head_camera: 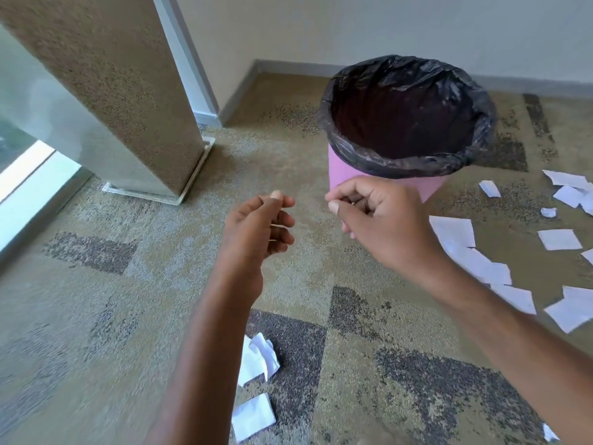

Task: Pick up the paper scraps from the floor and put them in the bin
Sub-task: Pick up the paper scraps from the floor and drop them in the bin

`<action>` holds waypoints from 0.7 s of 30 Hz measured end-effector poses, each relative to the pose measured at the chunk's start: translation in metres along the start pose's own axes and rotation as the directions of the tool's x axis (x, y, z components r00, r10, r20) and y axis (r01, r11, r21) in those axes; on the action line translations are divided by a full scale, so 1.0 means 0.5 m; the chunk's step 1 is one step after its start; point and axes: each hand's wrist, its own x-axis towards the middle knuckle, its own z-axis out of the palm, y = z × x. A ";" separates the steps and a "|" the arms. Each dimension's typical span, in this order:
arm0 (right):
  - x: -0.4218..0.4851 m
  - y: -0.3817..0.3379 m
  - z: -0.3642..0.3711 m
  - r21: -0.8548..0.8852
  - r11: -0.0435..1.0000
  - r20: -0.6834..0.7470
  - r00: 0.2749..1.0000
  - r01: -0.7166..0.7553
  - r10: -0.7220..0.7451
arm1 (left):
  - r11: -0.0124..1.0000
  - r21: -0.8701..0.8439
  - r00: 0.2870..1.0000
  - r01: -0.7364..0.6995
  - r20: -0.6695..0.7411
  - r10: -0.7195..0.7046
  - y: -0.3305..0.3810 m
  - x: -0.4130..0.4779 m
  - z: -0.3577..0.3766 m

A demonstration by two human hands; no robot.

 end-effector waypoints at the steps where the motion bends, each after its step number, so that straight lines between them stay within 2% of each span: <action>1: -0.008 0.007 0.021 0.007 1.000 0.036 0.999 -0.009 0.009 | 1.000 0.001 0.999 0.023 -0.031 -0.023 -0.026 -0.007 -0.023; 7: -0.059 0.053 0.153 -0.035 0.998 0.252 0.966 -0.045 0.053 | 0.983 0.063 0.958 0.174 -0.244 -0.154 -0.197 -0.047 -0.167; 10: -0.083 0.078 0.214 -0.092 0.994 0.360 0.929 -0.058 0.088 | 0.944 0.232 0.912 0.234 -0.389 -0.130 -0.293 -0.069 -0.230; 12: -0.098 0.096 0.251 -0.124 0.991 0.412 0.905 -0.056 0.103 | 0.870 0.397 0.890 0.291 -0.446 -0.094 -0.346 -0.086 -0.261; 16: -0.131 0.124 0.306 -0.212 0.977 0.544 0.826 -0.036 0.148 | 0.673 0.656 0.904 0.342 -0.424 -0.046 -0.397 -0.120 -0.286; 21: -0.178 0.136 0.348 -0.395 0.918 0.677 0.689 0.045 0.258 | 0.581 0.761 0.927 0.289 -0.375 0.031 -0.428 -0.136 -0.287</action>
